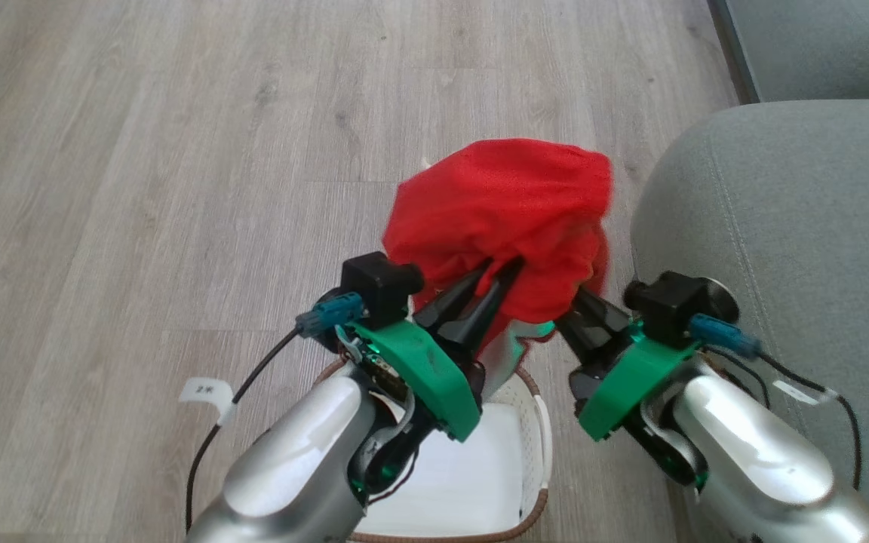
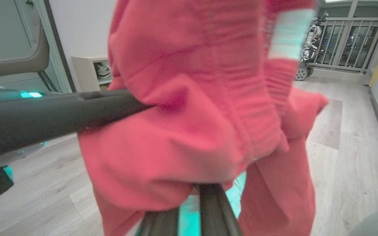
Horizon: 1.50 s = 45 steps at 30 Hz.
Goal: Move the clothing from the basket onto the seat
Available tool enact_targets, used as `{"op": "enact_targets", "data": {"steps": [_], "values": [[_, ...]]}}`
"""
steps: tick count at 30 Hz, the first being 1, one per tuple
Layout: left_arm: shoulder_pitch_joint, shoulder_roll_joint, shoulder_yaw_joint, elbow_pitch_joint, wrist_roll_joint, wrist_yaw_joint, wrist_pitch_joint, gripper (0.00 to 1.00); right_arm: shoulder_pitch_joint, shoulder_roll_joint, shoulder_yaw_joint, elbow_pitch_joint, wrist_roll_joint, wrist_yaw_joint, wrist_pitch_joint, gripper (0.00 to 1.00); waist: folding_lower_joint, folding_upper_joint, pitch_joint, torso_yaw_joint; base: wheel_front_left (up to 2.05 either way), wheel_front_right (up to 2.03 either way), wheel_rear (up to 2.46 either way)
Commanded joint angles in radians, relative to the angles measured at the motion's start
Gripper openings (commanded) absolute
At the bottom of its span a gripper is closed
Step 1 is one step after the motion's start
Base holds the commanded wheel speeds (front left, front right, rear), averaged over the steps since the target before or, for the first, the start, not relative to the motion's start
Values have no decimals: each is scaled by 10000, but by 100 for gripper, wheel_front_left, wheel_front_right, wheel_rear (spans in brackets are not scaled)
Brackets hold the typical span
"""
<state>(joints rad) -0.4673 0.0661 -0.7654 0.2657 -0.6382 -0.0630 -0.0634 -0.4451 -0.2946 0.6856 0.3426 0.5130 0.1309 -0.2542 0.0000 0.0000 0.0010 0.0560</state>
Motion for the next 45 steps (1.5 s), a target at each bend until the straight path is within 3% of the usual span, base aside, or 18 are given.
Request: {"op": "enact_targets", "data": {"steps": [1, 16, 17, 19, 20, 30, 45], "values": [[-462, 162, 404, -176, -77, 86, -83, 0, -52, -63, -234, -504, 72, -2, -76, 0, 0, 0, 8, -29, 0, 0, 0], [-39, 408, 602, 74, -268, 381, -316, 0, 1245, -495, -1845, -1634, -162, -2, -76, 0, 0, 0, 35, -471, 0, 0, 0], [-30, 403, 581, 80, -277, 378, -306, 18, 1295, -505, -1954, -1682, -183, -2, -76, 0, 0, 0, 30, -489, 0, 0, 0], [-13, 398, 550, 74, -288, 375, -311, 92, 1361, -526, -2158, -1779, -223, -2, -76, 0, 0, 0, 22, -558, 0, 0, 0], [-10, 403, 514, 73, -283, 355, -295, 100, 1382, -543, -2246, -1825, -245, -2, -76, 0, 0, 0, 15, -601, 0, 0, 0], [3, 440, 399, -2, -211, 383, -426, 100, 1442, -814, -2972, -2406, -472, -2, -76, 0, 0, 0, 23, -1327, 0, 0, 0], [-291, 519, 243, 157, 264, 558, -963, 100, 1711, -1516, -4229, -3513, -454, -2, -76, 0, 0, 0, 207, -3534, 0, 0, 0]]}}
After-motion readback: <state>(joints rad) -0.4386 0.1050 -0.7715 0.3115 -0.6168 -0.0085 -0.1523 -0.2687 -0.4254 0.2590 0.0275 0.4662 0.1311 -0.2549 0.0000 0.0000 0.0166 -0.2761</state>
